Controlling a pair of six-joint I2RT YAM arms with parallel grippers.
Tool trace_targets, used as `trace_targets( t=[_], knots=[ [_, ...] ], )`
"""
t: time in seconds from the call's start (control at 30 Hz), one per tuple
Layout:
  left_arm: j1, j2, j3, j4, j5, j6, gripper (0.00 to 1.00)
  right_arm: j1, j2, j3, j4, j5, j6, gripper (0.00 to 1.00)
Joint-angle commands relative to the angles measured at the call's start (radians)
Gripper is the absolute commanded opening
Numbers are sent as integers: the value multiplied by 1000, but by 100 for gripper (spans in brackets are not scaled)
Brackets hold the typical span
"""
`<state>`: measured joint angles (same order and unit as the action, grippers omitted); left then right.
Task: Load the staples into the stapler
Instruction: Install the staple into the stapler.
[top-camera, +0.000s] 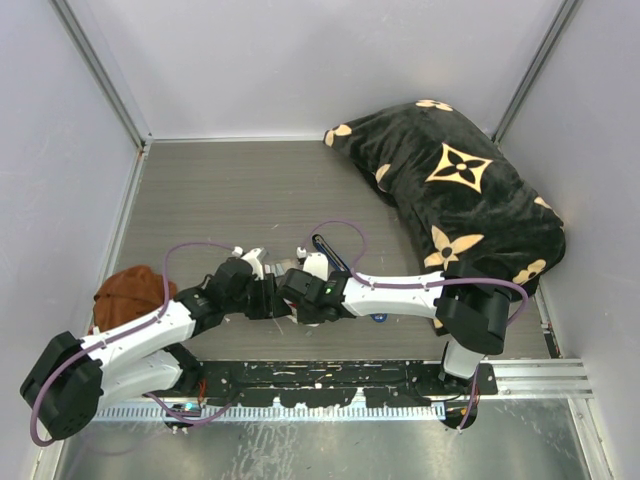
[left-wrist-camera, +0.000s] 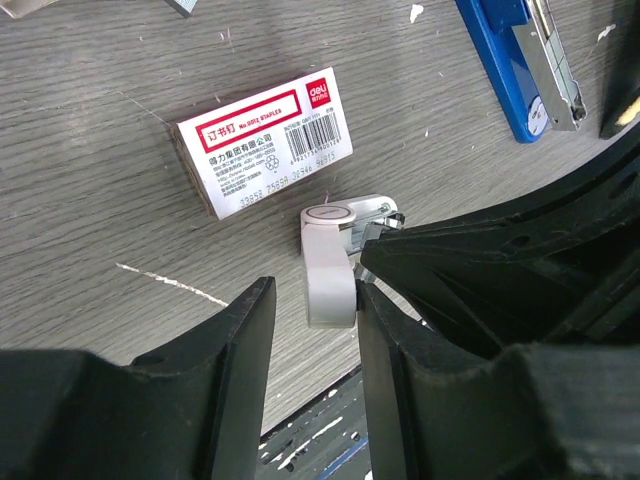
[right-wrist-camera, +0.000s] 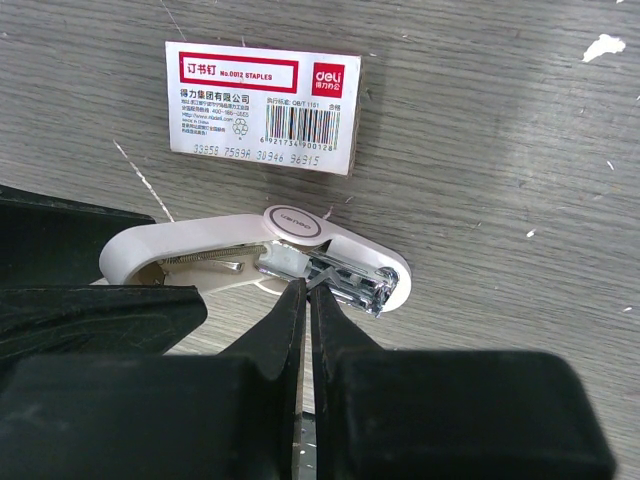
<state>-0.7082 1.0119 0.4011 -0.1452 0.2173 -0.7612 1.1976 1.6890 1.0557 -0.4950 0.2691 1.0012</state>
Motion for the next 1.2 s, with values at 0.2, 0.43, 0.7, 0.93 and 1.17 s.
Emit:
trace_targets(
  t=[0.2,0.43,0.7,0.93,1.17],
  knots=[
    [5,8,41,71,28,31,34,0,15,39,-13,38,0,2],
    [5,16,41,77,33,36,30,1,29,40,-17,35,1,2],
    [5,22,44,84,37,33,27,0,31,30,-17,8,18,2],
    [5,25,44,82,38,34,27,0,28,41,-27,5,21,5],
    [5,24,53,72,36,40,26,0,16,62,-52,20,14,16]
  ],
)
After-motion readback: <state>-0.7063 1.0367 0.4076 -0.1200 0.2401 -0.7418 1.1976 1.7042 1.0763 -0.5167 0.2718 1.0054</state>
